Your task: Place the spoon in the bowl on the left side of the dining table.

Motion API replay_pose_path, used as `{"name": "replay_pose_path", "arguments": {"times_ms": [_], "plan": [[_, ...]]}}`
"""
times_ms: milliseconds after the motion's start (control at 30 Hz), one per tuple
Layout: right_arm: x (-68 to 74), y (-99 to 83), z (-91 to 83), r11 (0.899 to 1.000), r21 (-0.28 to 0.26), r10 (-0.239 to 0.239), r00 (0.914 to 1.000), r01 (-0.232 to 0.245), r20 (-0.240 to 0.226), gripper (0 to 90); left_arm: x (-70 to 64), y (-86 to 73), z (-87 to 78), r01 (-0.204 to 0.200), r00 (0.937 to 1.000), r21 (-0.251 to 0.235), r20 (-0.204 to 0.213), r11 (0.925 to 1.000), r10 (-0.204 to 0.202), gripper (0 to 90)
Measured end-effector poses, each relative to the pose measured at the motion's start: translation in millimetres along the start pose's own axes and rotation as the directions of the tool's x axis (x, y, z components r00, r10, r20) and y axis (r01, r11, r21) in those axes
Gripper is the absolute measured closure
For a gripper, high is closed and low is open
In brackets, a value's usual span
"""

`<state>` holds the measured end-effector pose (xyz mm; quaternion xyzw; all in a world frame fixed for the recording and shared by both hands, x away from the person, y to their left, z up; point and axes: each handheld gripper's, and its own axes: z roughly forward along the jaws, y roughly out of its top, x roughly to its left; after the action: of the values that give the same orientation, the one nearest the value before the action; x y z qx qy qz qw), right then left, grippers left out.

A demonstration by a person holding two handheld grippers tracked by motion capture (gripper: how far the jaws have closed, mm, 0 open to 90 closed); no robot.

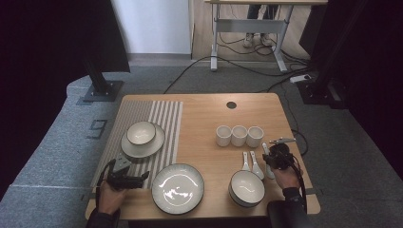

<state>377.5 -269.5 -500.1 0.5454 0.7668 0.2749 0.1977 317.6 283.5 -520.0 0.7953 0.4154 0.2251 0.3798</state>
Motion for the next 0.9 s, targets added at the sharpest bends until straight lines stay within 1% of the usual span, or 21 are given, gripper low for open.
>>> {"name": "replay_pose_path", "arguments": {"times_ms": [433,900], "plan": [[0.9,8.9,-14.2,1.0,-0.023,-0.007,1.0,0.007,0.001,74.4,0.0,0.3,-0.1,0.002,1.0,0.002,0.005,1.0,-0.002,1.6],[5.5,21.4,-27.9,0.999,-0.041,-0.03,0.9995,0.03,-0.004,74.5,-1.6,1.7,0.7,0.006,0.9999,0.014,0.014,0.9999,-0.006,2.3]]}}
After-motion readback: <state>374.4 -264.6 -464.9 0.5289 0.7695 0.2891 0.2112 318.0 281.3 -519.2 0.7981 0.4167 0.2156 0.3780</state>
